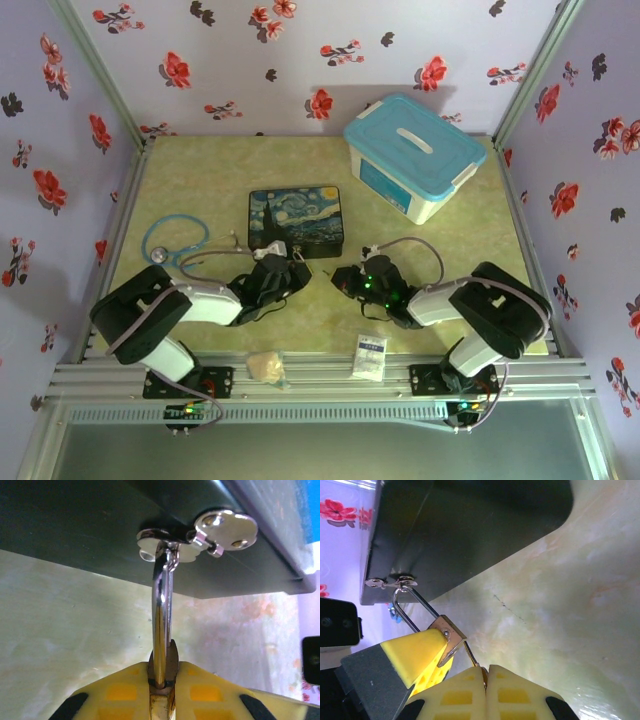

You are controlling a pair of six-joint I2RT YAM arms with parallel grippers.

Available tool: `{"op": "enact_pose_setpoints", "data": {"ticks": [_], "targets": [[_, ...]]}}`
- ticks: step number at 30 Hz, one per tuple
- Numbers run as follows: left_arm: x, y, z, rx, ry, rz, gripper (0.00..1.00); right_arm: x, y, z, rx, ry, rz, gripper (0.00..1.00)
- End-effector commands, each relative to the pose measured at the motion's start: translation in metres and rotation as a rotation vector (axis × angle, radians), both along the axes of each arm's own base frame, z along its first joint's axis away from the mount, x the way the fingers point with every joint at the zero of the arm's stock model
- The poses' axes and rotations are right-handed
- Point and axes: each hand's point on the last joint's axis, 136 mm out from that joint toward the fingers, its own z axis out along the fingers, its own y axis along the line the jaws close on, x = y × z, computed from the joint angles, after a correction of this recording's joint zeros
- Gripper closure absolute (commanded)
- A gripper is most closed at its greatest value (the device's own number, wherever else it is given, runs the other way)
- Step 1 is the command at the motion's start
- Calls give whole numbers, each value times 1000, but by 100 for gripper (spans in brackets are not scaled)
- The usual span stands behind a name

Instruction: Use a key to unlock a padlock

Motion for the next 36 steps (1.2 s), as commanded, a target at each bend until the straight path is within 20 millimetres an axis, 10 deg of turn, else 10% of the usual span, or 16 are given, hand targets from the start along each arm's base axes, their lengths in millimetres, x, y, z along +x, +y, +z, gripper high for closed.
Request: {"op": "enact_pose_setpoints", "data": {"ticks": [1, 36], "targets": [[14, -6, 26, -163, -64, 81, 100, 1, 10, 13, 105, -22, 4, 100], [15, 0, 22, -330, -47, 179, 100, 7, 31, 4, 212, -7, 34, 100]]}}
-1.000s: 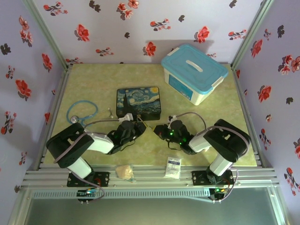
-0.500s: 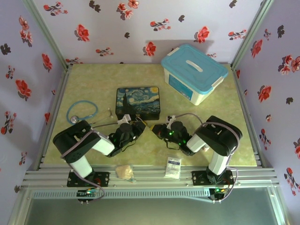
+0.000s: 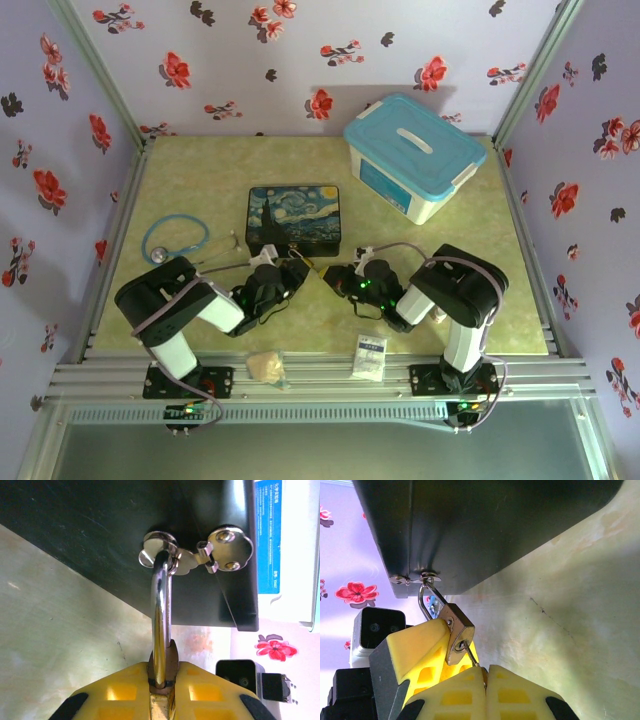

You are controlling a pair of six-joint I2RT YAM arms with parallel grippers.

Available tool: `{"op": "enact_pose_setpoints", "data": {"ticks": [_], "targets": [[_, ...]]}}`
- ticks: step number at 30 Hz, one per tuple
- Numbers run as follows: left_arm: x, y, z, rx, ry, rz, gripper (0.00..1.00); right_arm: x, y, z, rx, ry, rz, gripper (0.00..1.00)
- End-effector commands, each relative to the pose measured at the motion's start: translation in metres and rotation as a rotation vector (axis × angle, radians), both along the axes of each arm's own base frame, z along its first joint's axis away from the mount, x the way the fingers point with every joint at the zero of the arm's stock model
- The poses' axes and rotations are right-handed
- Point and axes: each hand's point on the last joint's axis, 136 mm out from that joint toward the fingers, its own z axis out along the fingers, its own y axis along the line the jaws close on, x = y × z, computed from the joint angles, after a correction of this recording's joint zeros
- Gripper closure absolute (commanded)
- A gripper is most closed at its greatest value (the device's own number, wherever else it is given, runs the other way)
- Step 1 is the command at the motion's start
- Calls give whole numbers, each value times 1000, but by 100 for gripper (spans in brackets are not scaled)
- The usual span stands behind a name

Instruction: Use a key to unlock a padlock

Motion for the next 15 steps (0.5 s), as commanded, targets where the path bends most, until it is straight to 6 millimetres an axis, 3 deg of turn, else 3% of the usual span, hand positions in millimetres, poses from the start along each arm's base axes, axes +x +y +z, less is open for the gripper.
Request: {"op": "enact_pose_setpoints", "data": {"ticks": [1, 7, 15], "targets": [[4, -1, 14, -41, -44, 22, 100, 2, 7, 4, 15, -15, 10, 100], [2, -7, 11, -46, -34, 4, 100, 4, 13, 8, 49, -20, 24, 100], [0, -7, 7, -41, -30, 4, 100, 2, 4, 13, 73, -43, -11, 100]]}}
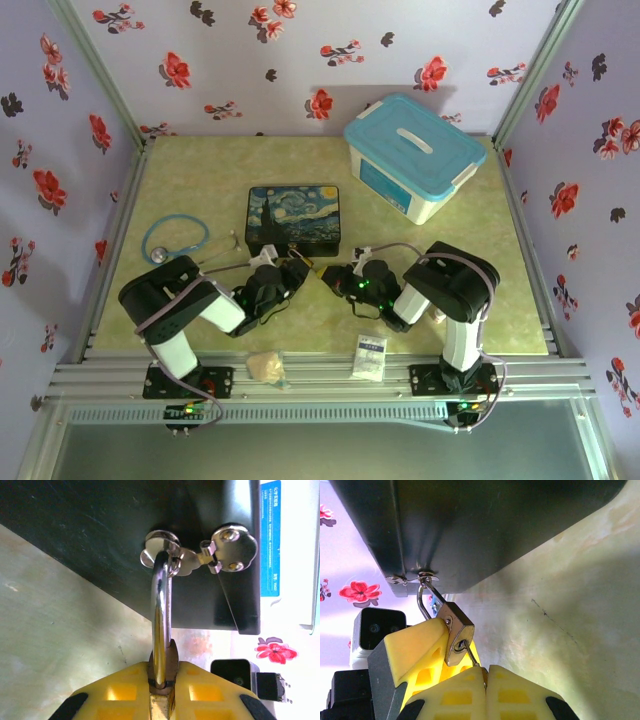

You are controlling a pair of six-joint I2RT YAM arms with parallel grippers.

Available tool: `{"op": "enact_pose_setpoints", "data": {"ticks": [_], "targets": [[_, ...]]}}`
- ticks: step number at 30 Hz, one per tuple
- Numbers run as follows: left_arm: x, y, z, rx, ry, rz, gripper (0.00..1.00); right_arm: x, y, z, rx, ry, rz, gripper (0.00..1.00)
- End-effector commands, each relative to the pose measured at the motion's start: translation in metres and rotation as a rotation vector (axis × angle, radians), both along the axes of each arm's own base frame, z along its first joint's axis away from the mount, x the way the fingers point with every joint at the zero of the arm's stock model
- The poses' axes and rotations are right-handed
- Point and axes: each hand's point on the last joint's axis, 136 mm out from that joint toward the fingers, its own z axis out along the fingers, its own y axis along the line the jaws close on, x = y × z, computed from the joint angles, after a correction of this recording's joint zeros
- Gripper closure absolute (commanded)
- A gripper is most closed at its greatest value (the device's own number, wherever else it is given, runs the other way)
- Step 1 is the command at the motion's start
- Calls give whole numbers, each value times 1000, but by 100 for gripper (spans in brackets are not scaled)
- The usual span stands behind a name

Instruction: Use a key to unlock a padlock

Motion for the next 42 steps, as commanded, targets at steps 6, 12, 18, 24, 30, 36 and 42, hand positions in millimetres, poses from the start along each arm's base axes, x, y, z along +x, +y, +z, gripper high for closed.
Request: {"op": "enact_pose_setpoints", "data": {"ticks": [6, 12, 18, 24, 30, 36, 42], "targets": [[1, -8, 11, -41, -30, -4, 100, -2, 0, 15, 32, -50, 0, 100], [-1, -12, 13, -67, -24, -20, 100, 5, 14, 27, 78, -77, 23, 100], [-5, -21, 28, -104, -37, -57, 100, 8, 14, 37, 82, -113, 30, 100], [-11, -30, 42, -161, -42, -84, 100, 18, 7, 41, 104, -110, 21, 100], [-15, -29, 48, -173, -52, -98, 100, 21, 0, 43, 121, -79, 80, 100], [-15, -28, 52, -170, -65, -96, 100, 19, 1, 42, 137, -54, 100, 100], [-12, -30, 47, -157, -62, -86, 100, 18, 2, 44, 122, -60, 38, 100]]}}
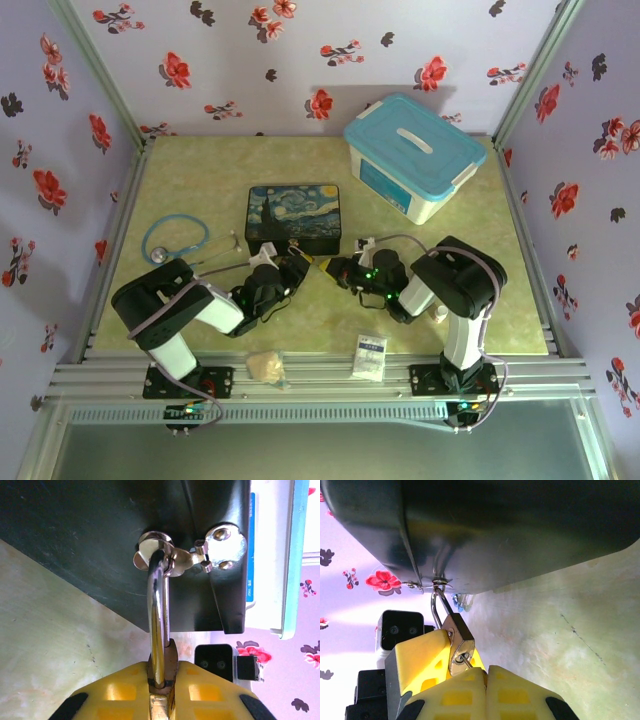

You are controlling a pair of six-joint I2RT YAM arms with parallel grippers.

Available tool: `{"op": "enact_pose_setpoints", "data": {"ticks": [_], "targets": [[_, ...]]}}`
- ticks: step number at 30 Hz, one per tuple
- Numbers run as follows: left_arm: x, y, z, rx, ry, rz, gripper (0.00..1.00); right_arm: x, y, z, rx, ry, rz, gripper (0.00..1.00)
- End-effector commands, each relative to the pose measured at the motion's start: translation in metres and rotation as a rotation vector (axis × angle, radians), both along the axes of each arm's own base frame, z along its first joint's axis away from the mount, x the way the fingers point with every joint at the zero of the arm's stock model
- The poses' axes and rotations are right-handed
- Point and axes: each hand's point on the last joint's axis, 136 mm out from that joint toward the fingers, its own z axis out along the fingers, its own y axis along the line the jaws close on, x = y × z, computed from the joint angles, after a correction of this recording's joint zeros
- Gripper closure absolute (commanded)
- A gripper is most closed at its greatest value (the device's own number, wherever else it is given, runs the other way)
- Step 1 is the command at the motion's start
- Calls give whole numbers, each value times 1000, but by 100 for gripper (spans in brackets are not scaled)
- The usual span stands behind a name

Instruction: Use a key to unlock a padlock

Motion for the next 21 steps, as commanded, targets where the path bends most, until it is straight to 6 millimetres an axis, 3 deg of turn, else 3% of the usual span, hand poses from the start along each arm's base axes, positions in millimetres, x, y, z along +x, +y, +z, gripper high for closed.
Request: {"op": "enact_pose_setpoints", "data": {"ticks": [1, 5, 12, 17, 21], "targets": [[-12, -26, 26, -73, -56, -102, 100, 5, 9, 24, 36, -57, -49, 100], [-11, -28, 24, -77, -51, -99, 100, -2, 17, 23, -23, -90, -55, 100], [-12, -29, 27, -86, -55, -104, 100, -5, 8, 15, -239, -170, -43, 100], [-11, -30, 25, -87, -47, -104, 100, -5, 10, 20, -227, -178, -30, 100], [-13, -32, 24, -94, -39, -111, 100, 0, 12, 29, -75, -160, -84, 100]]}}
